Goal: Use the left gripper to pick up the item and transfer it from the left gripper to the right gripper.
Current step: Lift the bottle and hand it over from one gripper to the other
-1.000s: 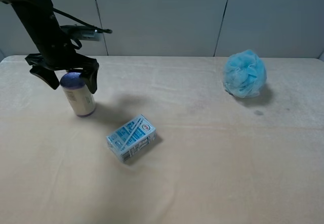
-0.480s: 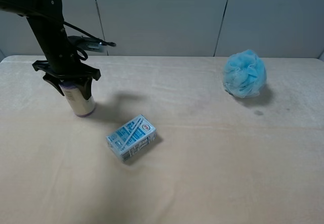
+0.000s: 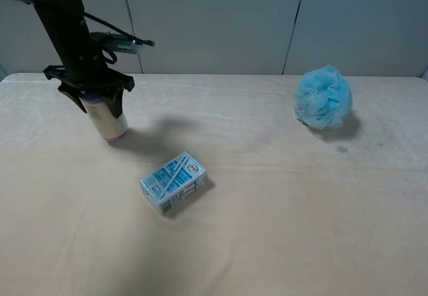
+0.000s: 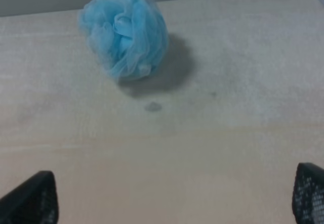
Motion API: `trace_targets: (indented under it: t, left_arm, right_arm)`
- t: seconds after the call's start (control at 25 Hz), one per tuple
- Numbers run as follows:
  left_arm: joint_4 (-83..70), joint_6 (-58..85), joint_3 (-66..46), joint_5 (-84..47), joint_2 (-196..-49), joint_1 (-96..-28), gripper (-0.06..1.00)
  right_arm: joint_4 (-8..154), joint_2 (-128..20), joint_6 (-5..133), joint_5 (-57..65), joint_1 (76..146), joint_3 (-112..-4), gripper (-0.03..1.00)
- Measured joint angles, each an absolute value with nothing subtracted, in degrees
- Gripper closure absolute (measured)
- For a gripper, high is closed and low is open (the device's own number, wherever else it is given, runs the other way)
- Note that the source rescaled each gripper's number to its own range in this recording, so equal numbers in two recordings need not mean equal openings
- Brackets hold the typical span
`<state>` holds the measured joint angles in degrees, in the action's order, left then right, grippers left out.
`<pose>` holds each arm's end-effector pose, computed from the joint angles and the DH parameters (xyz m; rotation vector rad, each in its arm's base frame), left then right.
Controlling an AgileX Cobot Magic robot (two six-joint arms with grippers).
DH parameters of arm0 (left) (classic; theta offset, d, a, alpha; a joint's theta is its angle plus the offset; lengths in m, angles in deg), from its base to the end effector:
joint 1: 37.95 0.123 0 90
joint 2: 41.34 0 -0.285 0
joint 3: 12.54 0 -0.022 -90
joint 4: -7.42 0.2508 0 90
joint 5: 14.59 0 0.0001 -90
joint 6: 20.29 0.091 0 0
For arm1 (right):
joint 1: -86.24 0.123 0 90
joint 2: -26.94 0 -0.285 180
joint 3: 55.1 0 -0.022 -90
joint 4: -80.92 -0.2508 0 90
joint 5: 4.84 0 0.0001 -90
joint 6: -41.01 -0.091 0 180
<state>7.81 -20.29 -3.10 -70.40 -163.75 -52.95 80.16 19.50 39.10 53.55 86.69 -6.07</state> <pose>0.3960 -0.1056 0.1967 0.3894 2.9207 -0.0290 -0.0032 0.0010 0.2784 0.0253 2.0047 0.0421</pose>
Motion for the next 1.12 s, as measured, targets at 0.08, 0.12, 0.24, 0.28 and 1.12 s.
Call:
trace_targets:
  t: [0.08, 0.12, 0.24, 0.28, 1.12]
  left_arm:
    - [7.1, -20.3, 0.3, -73.7, -163.1, -53.0, 0.93]
    - [6.6, -20.3, 2.1, -75.3, -162.9, -53.0, 0.93]
    - [5.3, -20.3, 6.7, -79.5, -161.6, -53.0, 0.93]
    - [4.6, -20.3, 8.0, -80.7, -161.2, -53.0, 0.93]
    - [-21.5, -7.2, 10.2, -81.2, -157.0, -56.3, 0.93]
  right_arm:
    - [80.2, 19.5, 39.1, 53.6, 86.7, -6.1, -0.03]
    - [80.2, 19.5, 39.1, 53.6, 86.7, -6.1, -0.03]
    - [80.2, 19.5, 39.1, 53.6, 86.7, -6.1, -0.03]
    - [80.2, 19.5, 39.1, 53.6, 86.7, -6.1, -0.03]
    - [66.8, 6.0, 51.2, 51.7, 89.5, -14.1, -0.03]
